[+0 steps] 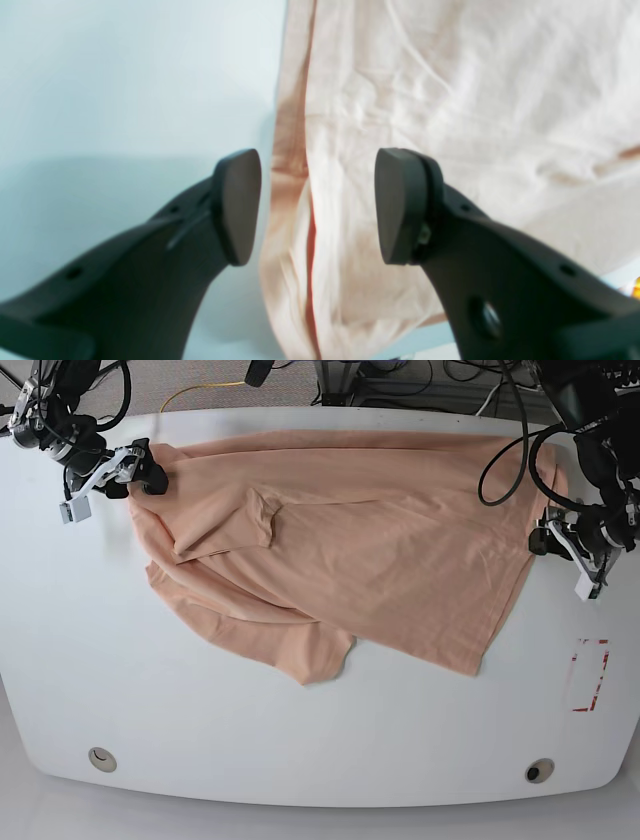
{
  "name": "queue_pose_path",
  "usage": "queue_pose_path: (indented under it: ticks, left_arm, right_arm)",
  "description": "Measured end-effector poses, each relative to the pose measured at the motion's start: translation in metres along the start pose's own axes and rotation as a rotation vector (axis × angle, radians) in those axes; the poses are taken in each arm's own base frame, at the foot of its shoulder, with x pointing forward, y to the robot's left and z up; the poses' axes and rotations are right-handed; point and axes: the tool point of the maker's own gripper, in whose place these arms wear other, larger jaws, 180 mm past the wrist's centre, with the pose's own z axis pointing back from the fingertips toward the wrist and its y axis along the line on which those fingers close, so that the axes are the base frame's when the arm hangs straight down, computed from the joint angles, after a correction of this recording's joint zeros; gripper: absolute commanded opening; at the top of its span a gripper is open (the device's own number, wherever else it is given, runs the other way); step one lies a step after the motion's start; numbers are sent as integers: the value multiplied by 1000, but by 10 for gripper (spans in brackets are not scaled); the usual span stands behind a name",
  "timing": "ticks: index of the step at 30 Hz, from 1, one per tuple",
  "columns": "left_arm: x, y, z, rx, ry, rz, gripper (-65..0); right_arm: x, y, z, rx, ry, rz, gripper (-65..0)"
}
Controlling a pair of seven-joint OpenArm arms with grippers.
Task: Fold the T-shirt properly
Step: 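Open the left gripper and move it along the shirt side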
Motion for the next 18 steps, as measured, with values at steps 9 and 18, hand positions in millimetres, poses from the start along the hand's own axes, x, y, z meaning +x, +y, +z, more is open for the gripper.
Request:
queue_pose_path:
  ticks: [9,18]
  left_arm:
    - [-15,-4,-26,-71,66,85,-317]
    - [-22,-25,-47,-142,106,101,-338]
  right_arm:
    - [3,1,-1,3,-6,5,-133]
    - [4,2,-2,6,-12,2,-133]
